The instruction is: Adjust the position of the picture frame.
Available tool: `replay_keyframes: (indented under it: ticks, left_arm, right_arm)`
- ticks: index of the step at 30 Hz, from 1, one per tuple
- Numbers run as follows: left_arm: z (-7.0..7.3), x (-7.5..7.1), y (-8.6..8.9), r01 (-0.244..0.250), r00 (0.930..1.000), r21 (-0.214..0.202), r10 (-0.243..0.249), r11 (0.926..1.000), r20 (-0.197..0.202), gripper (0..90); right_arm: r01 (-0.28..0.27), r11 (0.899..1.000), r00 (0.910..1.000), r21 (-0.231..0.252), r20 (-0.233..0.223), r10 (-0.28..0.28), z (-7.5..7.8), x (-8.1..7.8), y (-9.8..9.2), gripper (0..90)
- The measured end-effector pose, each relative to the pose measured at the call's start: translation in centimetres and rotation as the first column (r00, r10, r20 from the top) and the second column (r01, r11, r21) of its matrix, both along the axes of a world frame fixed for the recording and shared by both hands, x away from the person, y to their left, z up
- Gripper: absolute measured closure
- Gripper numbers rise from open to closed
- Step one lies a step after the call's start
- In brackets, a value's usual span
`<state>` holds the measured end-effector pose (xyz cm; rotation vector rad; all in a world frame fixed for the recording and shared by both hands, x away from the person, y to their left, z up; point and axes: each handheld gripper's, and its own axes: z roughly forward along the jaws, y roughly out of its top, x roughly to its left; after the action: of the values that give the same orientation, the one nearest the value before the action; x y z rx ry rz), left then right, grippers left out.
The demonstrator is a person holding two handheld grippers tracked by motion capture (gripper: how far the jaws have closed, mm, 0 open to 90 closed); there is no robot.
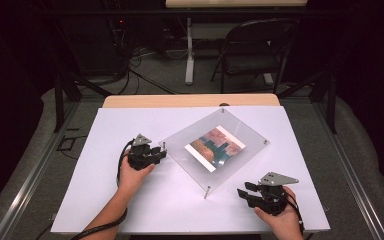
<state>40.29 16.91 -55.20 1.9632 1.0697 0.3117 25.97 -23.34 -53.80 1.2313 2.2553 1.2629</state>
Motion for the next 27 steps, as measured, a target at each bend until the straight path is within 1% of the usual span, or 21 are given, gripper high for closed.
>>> replay_keyframes:
  ticks: [3, 5, 7, 8, 9, 11, 16, 18, 20, 21, 24, 25, 27]
  left_arm:
    - [-0.2, 0.3, -0.3, 0.002, 1.0000, -0.001, -0.002, 1.0000, 0.004, 64.9]
    - [-0.3, 0.6, -0.5, -0.005, 1.0000, 0.002, 0.005, 1.0000, -0.005, 65.4]
    - [-0.4, 0.8, -0.6, -0.005, 1.0000, 0.003, 0.005, 1.0000, -0.007, 67.1]
    - [-0.5, 0.9, -0.6, -0.002, 1.0000, 0.006, 0.002, 1.0000, -0.009, 69.3]
    - [-0.5, 0.9, -0.7, -0.002, 1.0000, 0.004, 0.002, 1.0000, -0.008, 69.3]
    - [-0.5, 1.0, -0.8, -0.001, 1.0000, 0.010, 0.001, 0.9999, -0.001, 71.4]
    - [-0.6, 1.2, -1.0, 0.010, 0.9998, 0.038, -0.011, 0.9992, 0.017, 78.0]
    - [-0.7, 1.3, -1.1, 0.005, 0.9998, 0.045, -0.006, 0.9990, 0.020, 78.5]
    - [-0.8, 1.4, -1.1, 0.008, 0.9998, 0.041, -0.009, 0.9991, 0.019, 78.9]
    - [-0.8, 1.4, -1.2, 0.011, 0.9997, 0.039, -0.012, 0.9992, 0.020, 79.6]
    - [-0.8, 1.5, -1.3, 0.016, 0.9996, 0.039, -0.016, 0.9991, 0.021, 82.4]
    - [-0.8, 1.5, -1.2, 0.017, 0.9996, 0.038, -0.018, 0.9991, 0.021, 82.8]
    - [-0.8, 1.5, -1.2, 0.018, 0.9997, 0.035, -0.019, 0.9992, 0.017, 83.0]
  right_arm:
    - [0.002, 1.000, 1.0000, -0.002, -0.008, -0.002, 0.0, -0.1, 0.1, 59.0]
    - [0.003, 1.000, 1.0000, -0.004, -0.005, -0.003, 0.0, -0.2, 0.3, 59.3]
    - [0.001, 1.000, 1.0000, -0.004, -0.001, -0.001, 0.0, -0.3, 0.5, 59.6]
    - [0.003, 1.000, 1.0000, -0.003, 0.002, -0.003, 0.0, -0.5, 0.6, 60.1]
    - [0.003, 1.000, 1.0000, -0.003, 0.002, -0.003, 0.0, -0.5, 0.6, 60.1]
    - [0.004, 1.000, 1.0000, -0.011, 0.000, -0.004, 0.0, -0.6, 0.6, 60.4]
    - [0.013, 1.000, 0.9999, 0.002, -0.001, -0.013, 0.0, -0.9, 0.7, 61.2]
    - [0.011, 1.000, 0.9999, 0.008, -0.004, -0.011, 0.0, -0.9, 0.8, 62.1]
    - [0.003, 1.000, 1.0000, 0.018, -0.006, -0.003, 0.0, -0.9, 1.0, 63.1]
    - [-0.003, 1.000, 0.9998, 0.017, -0.017, 0.003, 0.0, -1.0, 1.1, 63.2]
    - [-0.009, 1.000, 0.9996, 0.014, -0.028, 0.009, -0.1, -1.0, 1.7, 63.7]
    - [-0.015, 1.000, 0.9996, 0.011, -0.025, 0.015, -0.1, -1.0, 1.7, 63.9]
    - [-0.021, 1.000, 0.9994, 0.020, -0.029, 0.021, -0.2, -1.0, 1.9, 64.3]
